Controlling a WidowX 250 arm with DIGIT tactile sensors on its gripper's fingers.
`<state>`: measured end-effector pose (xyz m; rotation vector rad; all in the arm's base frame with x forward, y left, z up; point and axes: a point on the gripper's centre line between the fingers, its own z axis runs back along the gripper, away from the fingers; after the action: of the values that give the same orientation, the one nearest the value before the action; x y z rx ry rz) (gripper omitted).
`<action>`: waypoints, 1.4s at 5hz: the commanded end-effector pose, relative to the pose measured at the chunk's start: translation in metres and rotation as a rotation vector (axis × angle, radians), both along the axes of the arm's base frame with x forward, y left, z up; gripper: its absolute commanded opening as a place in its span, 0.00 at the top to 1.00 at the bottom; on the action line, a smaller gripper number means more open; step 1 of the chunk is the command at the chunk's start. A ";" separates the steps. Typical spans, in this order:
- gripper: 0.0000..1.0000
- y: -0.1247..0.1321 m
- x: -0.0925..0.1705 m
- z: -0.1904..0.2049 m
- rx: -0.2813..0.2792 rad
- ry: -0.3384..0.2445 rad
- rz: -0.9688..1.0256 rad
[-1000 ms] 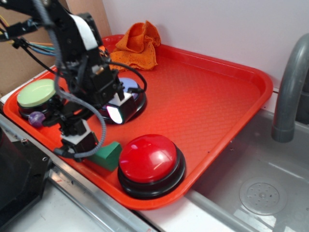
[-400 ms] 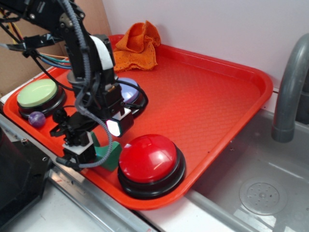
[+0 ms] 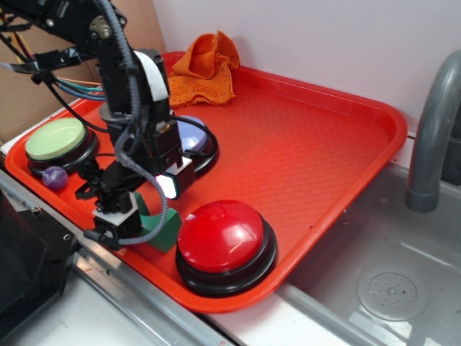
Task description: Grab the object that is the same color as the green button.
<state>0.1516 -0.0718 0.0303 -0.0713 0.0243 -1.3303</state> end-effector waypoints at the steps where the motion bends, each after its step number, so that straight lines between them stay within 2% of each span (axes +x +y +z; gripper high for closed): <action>1: 0.00 -0.013 0.023 0.005 -0.005 -0.038 -0.095; 2: 0.00 -0.019 0.031 0.006 -0.008 -0.047 -0.151; 3: 0.26 -0.020 0.034 0.004 0.001 -0.038 -0.159; 4: 1.00 -0.021 0.033 0.002 0.011 -0.028 -0.154; 6: 1.00 -0.018 0.034 0.005 0.009 -0.010 -0.105; 7: 1.00 -0.014 0.037 0.034 0.014 -0.020 0.016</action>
<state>0.1841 -0.0822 0.0504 -0.0646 0.0792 -1.3155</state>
